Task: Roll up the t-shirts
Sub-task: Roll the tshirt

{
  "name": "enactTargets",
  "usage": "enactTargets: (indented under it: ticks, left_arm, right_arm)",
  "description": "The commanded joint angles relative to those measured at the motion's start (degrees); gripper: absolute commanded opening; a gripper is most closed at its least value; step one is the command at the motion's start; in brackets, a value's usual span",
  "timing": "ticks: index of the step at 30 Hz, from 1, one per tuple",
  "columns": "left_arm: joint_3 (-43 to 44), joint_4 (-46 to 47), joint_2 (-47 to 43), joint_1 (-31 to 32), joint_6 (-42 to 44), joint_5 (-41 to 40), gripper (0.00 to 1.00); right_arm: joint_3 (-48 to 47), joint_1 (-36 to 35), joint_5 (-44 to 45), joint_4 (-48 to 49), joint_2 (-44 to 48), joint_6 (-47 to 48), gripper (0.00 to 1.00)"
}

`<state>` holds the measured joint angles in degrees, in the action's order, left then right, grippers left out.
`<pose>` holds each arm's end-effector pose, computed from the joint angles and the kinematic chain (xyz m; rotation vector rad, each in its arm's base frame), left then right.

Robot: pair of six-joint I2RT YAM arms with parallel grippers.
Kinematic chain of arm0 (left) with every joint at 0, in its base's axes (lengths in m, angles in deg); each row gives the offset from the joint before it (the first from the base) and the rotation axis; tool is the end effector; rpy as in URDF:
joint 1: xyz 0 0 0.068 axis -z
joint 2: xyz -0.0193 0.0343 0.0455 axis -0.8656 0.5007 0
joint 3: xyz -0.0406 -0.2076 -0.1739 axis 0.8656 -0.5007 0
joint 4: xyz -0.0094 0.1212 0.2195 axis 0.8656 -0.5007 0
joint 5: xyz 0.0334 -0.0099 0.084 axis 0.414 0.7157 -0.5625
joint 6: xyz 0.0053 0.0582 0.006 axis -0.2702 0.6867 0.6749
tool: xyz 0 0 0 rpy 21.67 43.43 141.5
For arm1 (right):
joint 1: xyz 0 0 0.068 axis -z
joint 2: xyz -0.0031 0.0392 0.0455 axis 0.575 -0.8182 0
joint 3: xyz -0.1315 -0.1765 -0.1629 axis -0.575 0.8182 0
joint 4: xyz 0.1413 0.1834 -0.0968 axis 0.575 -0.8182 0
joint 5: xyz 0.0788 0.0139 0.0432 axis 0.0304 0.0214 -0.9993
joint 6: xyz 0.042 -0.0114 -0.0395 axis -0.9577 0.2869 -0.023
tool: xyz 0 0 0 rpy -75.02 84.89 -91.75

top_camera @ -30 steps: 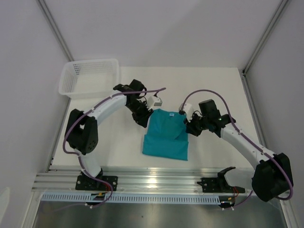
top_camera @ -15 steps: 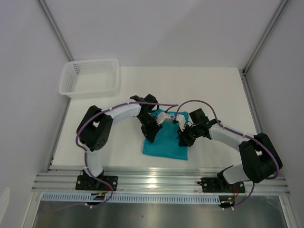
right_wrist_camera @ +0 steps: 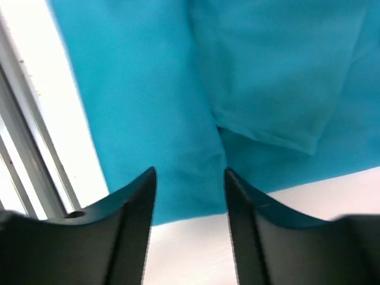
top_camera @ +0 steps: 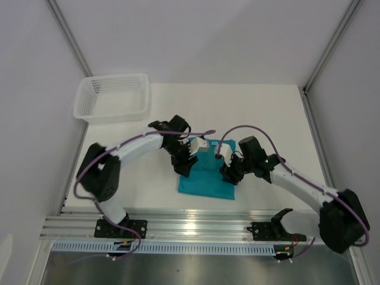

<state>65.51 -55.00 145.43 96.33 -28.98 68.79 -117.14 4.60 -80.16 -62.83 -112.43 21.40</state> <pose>0.2601 -0.2208 0.2024 1.6817 2.3014 -0.8660 0.1964 0.1391 0.1981 -1.3837 2.0763 0.6460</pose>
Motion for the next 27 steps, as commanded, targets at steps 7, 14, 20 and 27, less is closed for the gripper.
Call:
enactTargets:
  ticks: [7,14,20,27]
  left_arm:
    - [-30.4,21.8,-27.7,8.8,16.9,-15.3,0.65]
    - [-37.3,32.6,-30.6,15.6,15.8,-18.7,0.66]
    - [-40.0,34.2,-28.8,17.2,16.1,-20.2,0.62]
    - [-40.9,33.7,-28.6,17.2,16.6,-22.2,0.44]
  right_arm:
    - [12.6,-15.2,13.7,-3.5,23.4,13.6,0.70]
    - [13.7,-19.4,19.0,-1.5,17.6,13.7,0.66]
    - [14.1,-20.8,20.5,-0.5,13.3,13.8,0.64]
    - [14.4,-20.9,20.1,0.0,11.4,14.2,0.56]
